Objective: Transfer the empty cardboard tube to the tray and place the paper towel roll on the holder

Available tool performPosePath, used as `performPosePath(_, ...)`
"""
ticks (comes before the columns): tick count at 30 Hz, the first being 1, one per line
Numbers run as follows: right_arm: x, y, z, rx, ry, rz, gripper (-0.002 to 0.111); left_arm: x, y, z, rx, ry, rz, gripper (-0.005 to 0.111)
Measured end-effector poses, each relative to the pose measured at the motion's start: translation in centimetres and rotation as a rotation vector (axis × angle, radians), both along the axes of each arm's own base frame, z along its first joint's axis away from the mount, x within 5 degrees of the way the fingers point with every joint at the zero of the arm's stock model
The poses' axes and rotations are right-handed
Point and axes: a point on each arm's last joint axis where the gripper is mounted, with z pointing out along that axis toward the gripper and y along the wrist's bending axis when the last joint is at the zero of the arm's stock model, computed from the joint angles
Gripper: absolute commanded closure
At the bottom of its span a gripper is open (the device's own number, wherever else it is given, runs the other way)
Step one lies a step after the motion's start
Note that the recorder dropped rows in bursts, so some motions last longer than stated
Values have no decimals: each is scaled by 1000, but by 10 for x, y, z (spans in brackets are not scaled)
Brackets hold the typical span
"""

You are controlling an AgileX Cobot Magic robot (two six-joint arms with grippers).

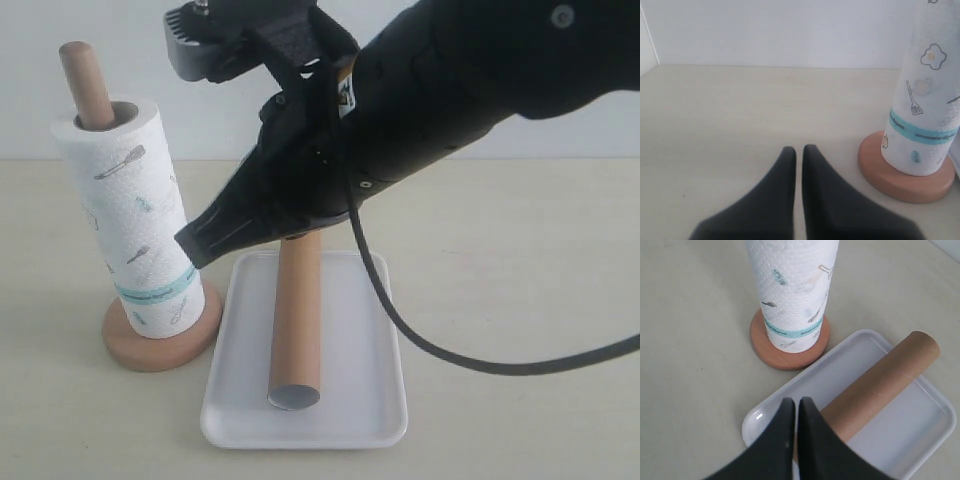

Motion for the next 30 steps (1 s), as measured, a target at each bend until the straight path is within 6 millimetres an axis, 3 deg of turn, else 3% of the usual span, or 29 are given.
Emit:
performPosePath(9, 3, -14, 1, -172, -98, 19, 107, 0, 0, 0, 0, 0, 0, 103)
performPosePath(17, -28, -57, 15, -81, -254, 34, 107, 0, 0, 0, 0, 0, 0, 103)
performPosePath(23, -69, -117, 8, 123, -414, 21, 107, 0, 0, 0, 0, 0, 0, 103)
performPosePath(26, -88, -177, -19, 242, -448, -192, 107, 0, 0, 0, 0, 0, 0, 103)
performPosePath(30, -114, -232, -47, 313, -577, -494, 107, 0, 0, 0, 0, 0, 0, 103)
